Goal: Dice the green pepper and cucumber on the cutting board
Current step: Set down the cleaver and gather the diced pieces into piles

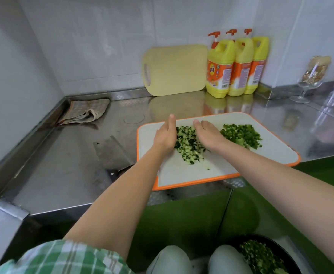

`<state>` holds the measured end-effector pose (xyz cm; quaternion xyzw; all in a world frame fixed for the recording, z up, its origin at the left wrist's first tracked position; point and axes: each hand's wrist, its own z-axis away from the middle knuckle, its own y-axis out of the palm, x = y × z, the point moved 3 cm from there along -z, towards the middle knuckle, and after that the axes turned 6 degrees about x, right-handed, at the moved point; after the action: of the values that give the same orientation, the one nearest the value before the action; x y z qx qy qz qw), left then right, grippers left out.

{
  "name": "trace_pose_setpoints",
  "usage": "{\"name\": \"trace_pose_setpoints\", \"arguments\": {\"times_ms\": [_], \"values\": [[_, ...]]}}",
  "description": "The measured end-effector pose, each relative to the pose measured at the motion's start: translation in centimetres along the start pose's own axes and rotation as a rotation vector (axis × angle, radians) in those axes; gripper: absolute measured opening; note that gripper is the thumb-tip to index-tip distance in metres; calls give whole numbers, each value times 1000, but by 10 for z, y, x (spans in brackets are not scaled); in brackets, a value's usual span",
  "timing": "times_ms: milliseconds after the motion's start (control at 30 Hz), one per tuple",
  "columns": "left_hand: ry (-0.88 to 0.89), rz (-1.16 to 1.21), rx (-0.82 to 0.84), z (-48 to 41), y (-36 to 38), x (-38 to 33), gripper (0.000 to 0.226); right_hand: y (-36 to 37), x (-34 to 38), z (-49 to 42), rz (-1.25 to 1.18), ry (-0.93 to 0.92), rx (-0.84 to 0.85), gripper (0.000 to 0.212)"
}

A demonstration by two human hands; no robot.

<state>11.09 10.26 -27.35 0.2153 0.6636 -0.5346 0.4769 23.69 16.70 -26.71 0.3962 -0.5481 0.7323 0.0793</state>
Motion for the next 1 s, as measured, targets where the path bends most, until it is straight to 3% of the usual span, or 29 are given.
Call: {"name": "trace_pose_setpoints", "arguments": {"times_ms": [133, 267, 433, 500, 667, 833, 1000], "values": [[45, 109, -25, -7, 4, 2, 71, 14, 9, 3, 7, -118, -20, 58], [78, 225, -59, -6, 5, 9, 68, -12, 6, 1, -19, -127, -184, 53], [96, 222, -97, -3, 5, 9, 65, 10, 3, -11, 144, -28, -76, 64], [105, 228, -107, -3, 4, 9, 65, 22, 6, -10, 196, -66, -83, 58], [114, 221, -112, -6, 4, 10, 65, -2, 9, -6, -16, -104, -107, 48], [120, 263, -102, -6, 5, 12, 67, -6, 7, 0, -36, -91, 25, 55], [121, 270, -91, -7, 5, 13, 67, -33, 3, 1, -156, -89, -71, 55]]}}
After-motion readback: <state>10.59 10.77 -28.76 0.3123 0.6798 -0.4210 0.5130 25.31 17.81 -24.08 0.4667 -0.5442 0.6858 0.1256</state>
